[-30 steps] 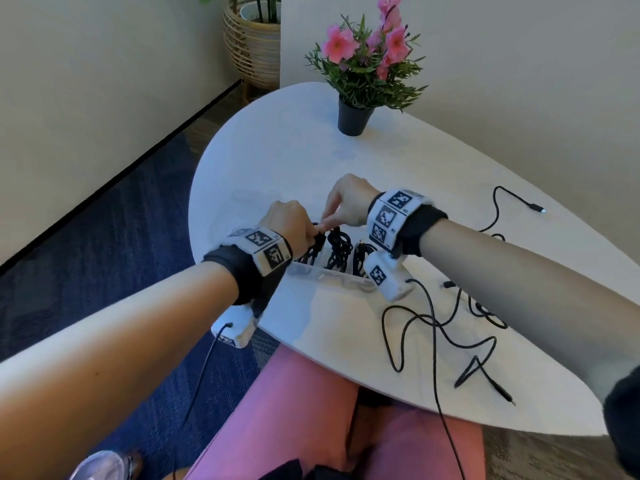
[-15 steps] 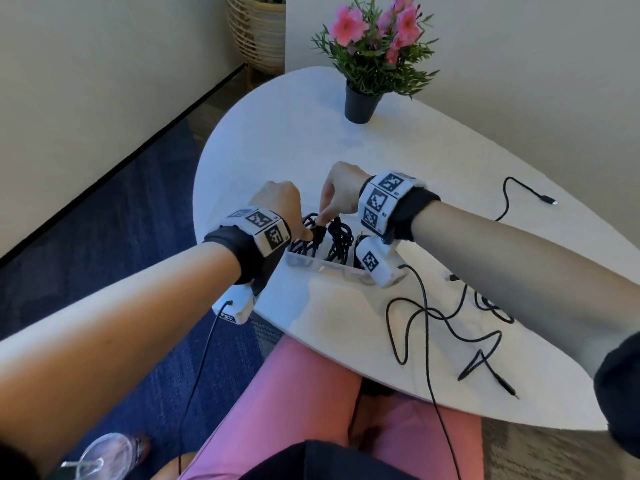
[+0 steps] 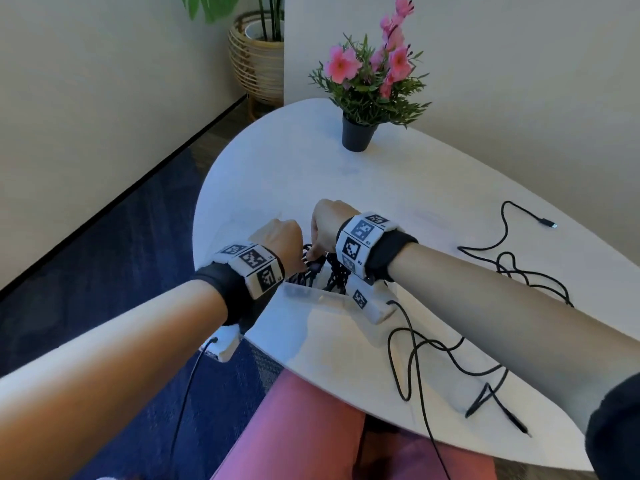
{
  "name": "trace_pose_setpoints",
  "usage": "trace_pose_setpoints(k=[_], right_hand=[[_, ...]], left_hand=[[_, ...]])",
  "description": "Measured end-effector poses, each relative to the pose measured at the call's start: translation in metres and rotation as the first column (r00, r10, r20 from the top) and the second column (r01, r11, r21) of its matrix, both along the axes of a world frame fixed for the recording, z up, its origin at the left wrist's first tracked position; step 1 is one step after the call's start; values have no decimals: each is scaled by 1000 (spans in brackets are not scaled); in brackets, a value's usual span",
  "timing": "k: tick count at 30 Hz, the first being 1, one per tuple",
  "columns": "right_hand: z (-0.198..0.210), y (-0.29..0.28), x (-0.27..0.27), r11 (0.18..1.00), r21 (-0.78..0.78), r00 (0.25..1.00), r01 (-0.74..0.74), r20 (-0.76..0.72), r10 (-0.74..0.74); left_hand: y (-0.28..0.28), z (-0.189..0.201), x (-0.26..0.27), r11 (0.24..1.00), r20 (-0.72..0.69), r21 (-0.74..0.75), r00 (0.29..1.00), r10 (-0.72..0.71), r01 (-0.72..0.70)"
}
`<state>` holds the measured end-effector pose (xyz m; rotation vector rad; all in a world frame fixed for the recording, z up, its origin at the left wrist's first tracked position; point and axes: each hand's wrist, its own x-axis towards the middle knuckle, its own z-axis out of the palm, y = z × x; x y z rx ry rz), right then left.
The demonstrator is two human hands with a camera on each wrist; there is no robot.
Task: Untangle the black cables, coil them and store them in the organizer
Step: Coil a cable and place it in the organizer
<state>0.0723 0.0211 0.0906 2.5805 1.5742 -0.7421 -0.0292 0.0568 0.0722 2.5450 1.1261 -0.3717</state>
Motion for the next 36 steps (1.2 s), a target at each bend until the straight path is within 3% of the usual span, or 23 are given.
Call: trace_pose_setpoints(k=[5,9,16,19,21,26,29,32,36], right_hand=[[9,5,-2,997,-65,998,-33,56,36],[12,1,-7,999,-32,991,-44,123,47],[9,-3,-6,999,-12,984,-52,168,54],[10,-2,-8,999,-10,991,-44,126,45],[11,-3,-4,999,-29,999,-29,19,30],[20,-23,19,1000,6,980,-17,-199,18],[23,-39,22,997,77,961,23,-278,0],[20,-51,14,982,180,961,62,-276,-10],[16,-49,3,969,246,982,39,-190,8]], left_hand=[[5,4,-4,1000,-78,-21,997,-24,23],[13,13,6,999,-135,-19,990,27,-30],[9,16,13,998,-218,57,976,-23,36],[4,21,11,994,-196,86,979,-51,69],[-1,22,8,988,-177,119,981,-73,95],[-9,11,-10,998,-72,67,997,10,-6],[-11,11,-15,997,-51,79,998,-23,27],[-10,13,-17,994,-3,87,998,-66,66],[-4,7,-22,999,66,24,998,-23,22]])
